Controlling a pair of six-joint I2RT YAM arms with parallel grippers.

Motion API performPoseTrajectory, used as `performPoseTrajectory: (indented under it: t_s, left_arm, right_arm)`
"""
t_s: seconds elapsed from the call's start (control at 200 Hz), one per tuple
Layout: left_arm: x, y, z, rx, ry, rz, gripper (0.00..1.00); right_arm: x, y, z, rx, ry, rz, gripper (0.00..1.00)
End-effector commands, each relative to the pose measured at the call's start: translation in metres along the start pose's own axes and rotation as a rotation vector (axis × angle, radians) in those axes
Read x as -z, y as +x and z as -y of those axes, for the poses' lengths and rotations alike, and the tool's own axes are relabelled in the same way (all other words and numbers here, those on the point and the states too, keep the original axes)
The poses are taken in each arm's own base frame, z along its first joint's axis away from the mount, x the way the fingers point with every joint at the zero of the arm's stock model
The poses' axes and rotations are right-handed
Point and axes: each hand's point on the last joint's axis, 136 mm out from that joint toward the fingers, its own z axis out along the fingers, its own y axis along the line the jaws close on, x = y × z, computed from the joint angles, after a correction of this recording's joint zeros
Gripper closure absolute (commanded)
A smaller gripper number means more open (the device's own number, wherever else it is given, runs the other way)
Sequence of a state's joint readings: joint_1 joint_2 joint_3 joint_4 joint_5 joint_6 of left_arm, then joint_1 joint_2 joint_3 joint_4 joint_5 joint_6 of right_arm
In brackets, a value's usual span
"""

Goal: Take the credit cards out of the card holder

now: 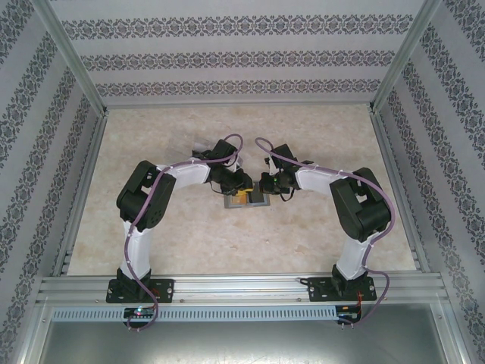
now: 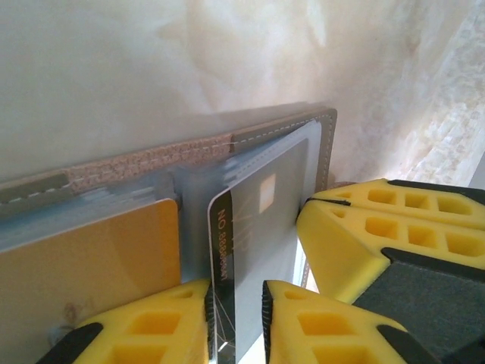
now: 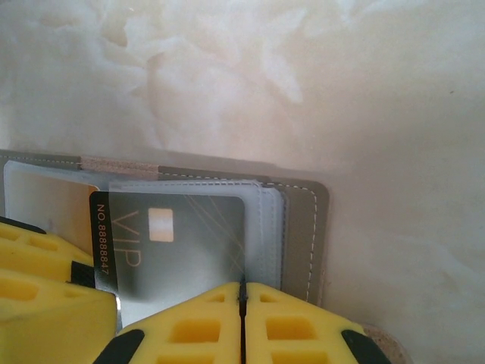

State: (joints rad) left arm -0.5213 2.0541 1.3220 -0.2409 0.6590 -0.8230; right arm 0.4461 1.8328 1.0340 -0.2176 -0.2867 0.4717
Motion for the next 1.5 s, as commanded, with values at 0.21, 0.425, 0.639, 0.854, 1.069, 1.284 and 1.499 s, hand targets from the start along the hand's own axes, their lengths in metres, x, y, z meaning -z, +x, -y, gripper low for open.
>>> performPoseTrajectory:
  t_s: [0.21, 0.425, 0.639, 0.854, 1.069, 1.284, 1.499]
  left_arm:
    - [0.012, -0.005, 0.013, -0.062, 0.034, 0.037, 0.93]
    - [0.024, 0.003, -0.004, -0.081, -0.023, 0.028, 0.98]
    - [0.040, 0.012, -0.022, -0.096, -0.064, 0.013, 1.00]
    - [0.079, 0.006, -0.002, -0.216, -0.087, 0.076, 1.00]
    - [0.132, -0.006, 0.009, -0.258, -0.105, 0.206, 1.00]
    - [0.177, -0.015, 0.029, -0.234, -0.004, 0.322, 1.00]
    - [0.218, -0.022, 0.054, -0.163, 0.224, 0.395, 1.00]
  right_arm:
    - [-0.013, 0.021, 0.019, -0.049, 0.053, -0.088, 0.91]
    - [-0.011, 0.020, 0.025, -0.065, 0.068, -0.080, 0.92]
    - [-0.011, 0.018, 0.027, -0.076, 0.071, -0.074, 0.92]
    - [0.003, 0.003, 0.000, -0.040, -0.054, 0.009, 0.88]
    - [0.053, -0.025, -0.040, -0.034, -0.176, 0.167, 0.66]
    - [0.088, -0.045, -0.087, -0.049, -0.365, 0.250, 0.40]
    - [0.111, -0.054, -0.163, 0.025, -0.621, 0.245, 0.21]
